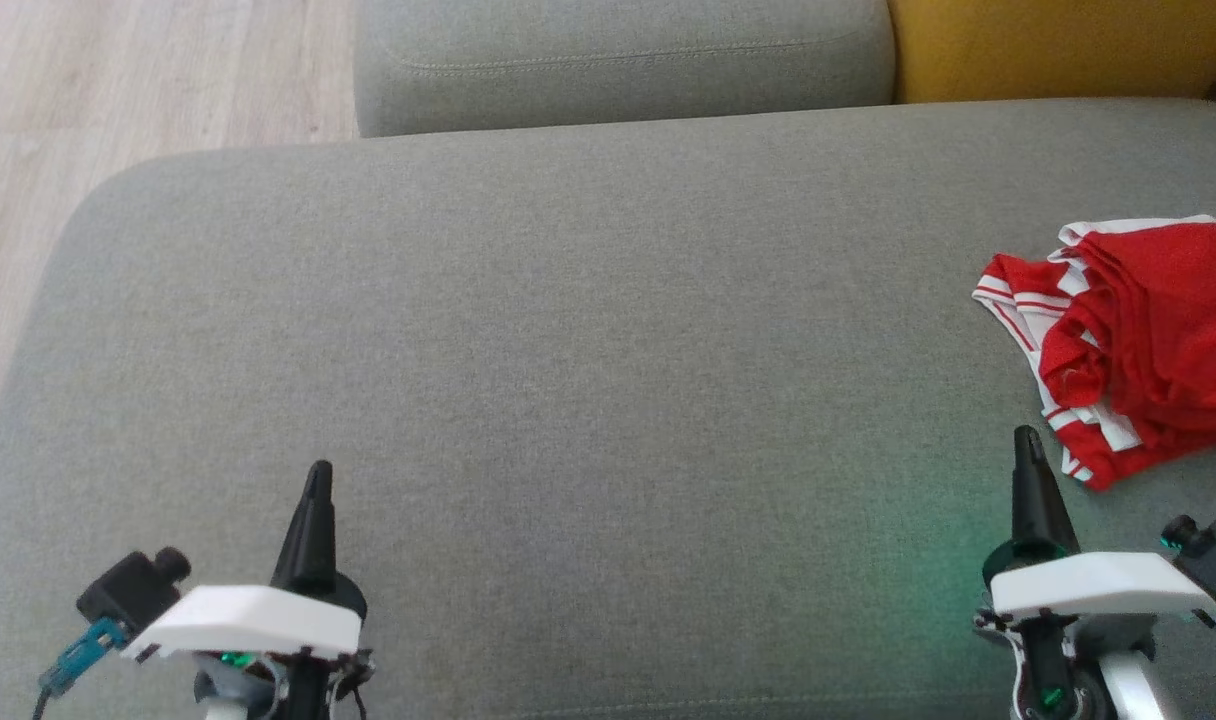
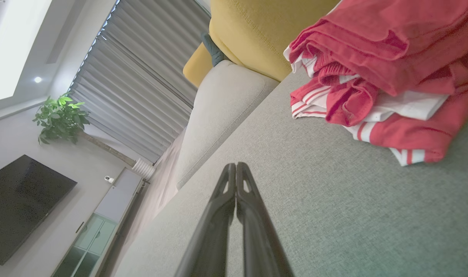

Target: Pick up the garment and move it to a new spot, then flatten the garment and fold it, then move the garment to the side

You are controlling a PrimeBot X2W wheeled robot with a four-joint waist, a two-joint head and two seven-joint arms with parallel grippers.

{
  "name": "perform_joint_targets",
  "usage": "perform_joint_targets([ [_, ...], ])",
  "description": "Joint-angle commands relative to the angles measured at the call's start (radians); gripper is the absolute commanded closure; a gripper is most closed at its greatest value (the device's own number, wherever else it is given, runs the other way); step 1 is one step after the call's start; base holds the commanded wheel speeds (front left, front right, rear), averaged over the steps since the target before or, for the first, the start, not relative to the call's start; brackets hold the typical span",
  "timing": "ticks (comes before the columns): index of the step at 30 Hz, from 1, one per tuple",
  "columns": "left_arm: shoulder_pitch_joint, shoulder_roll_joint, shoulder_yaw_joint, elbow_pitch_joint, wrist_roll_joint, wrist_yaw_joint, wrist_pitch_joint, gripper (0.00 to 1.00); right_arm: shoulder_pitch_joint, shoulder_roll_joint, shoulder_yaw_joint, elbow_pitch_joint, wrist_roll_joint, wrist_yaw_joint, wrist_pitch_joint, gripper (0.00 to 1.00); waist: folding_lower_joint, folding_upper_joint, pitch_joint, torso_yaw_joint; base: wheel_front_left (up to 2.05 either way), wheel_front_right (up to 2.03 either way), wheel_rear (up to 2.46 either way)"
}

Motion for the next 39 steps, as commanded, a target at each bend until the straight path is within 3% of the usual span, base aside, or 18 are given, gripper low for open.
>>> perform_joint_targets([
  [1,-0.06,0.016,0.032,-0.028,-0.021,-0.008,0.004,1.0,-0.054,-0.019,0.003,-0.04,0.024,0.0,0.004,1.0,0.0,0.0,0.0,0.0,0.0,0.0,0.0],
  [39,-0.099,0.02,0.127,0.018,-0.395,-0.052,0.11,1.0,-0.064,-0.02,-0.055,-0.049,0.427,-0.001,0.109,1.0,0.0,0.0,-0.012,0.0,0.0,0.0,0.0],
])
